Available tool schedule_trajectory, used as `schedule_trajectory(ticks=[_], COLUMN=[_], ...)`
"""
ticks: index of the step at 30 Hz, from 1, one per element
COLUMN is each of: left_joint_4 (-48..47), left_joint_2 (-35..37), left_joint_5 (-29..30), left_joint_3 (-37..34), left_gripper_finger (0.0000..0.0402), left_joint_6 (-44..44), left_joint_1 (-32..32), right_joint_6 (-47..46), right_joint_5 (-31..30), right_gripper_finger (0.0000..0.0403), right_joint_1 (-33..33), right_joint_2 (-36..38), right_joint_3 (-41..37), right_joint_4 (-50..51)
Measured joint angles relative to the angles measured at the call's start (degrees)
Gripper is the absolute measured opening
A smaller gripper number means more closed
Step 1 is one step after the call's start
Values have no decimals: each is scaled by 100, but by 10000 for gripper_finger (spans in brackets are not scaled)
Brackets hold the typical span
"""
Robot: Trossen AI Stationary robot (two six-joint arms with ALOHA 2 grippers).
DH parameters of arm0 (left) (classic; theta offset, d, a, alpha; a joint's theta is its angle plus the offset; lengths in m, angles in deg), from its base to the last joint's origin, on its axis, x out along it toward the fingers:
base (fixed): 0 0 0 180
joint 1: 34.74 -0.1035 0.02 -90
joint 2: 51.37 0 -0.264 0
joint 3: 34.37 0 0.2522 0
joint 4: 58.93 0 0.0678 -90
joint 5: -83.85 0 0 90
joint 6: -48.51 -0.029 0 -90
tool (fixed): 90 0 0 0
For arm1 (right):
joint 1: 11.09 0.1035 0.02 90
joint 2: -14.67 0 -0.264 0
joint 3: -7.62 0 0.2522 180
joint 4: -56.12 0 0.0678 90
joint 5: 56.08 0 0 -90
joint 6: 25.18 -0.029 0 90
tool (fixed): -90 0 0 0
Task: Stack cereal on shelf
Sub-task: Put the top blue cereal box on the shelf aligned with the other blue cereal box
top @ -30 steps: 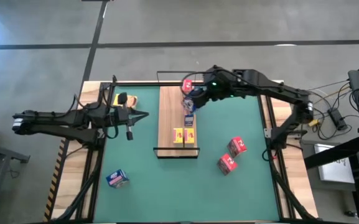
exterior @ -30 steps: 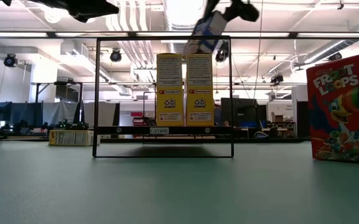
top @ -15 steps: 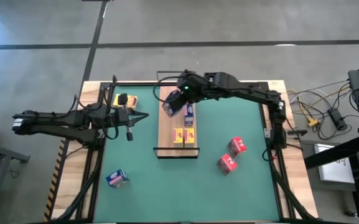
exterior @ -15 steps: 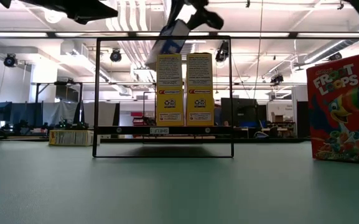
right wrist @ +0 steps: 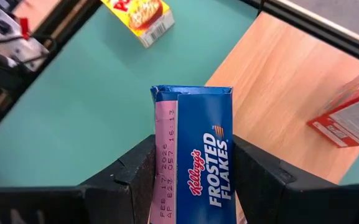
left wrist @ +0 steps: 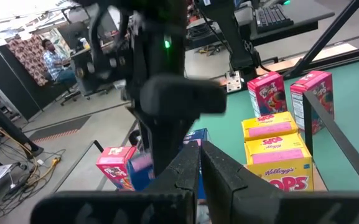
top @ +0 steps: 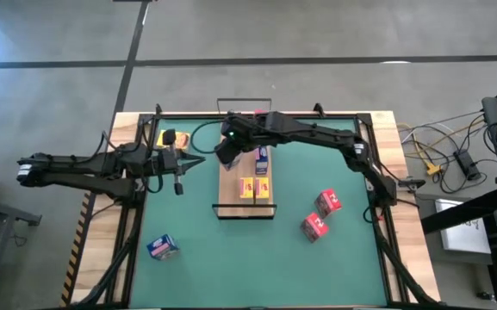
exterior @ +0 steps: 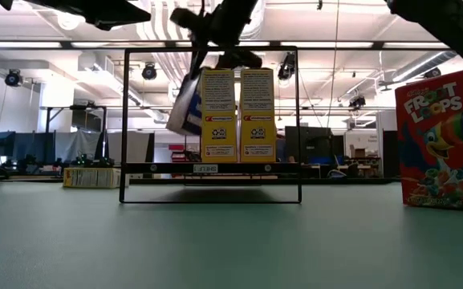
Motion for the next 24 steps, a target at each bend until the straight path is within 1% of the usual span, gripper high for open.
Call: schedule_trajectory(ticks=[8,13,16,24], left_joint_4=[-7,-4,-7,-9], left_joint_2=[0,-4,-4,-4], left_joint_5=[-2,-2,-2,-2], left_joint_3=[0,0,0,0], left_gripper_finger=[0,0,0,0], left_joint_6=[0,-25,-59,-102], left_joint_1=[0,0,0,0], right_joint_6=[350,1046,1121,1075], right_joint_5=[-19,-175,-301,-303], right_gripper_finger=[173,173,173,173], right_joint_1=[-24,-24,-13,34], right_joint_2=[-190,-197,-205,-205], right_joint_3=[14,14,14,-82], right_joint_4=[77,180,199,167])
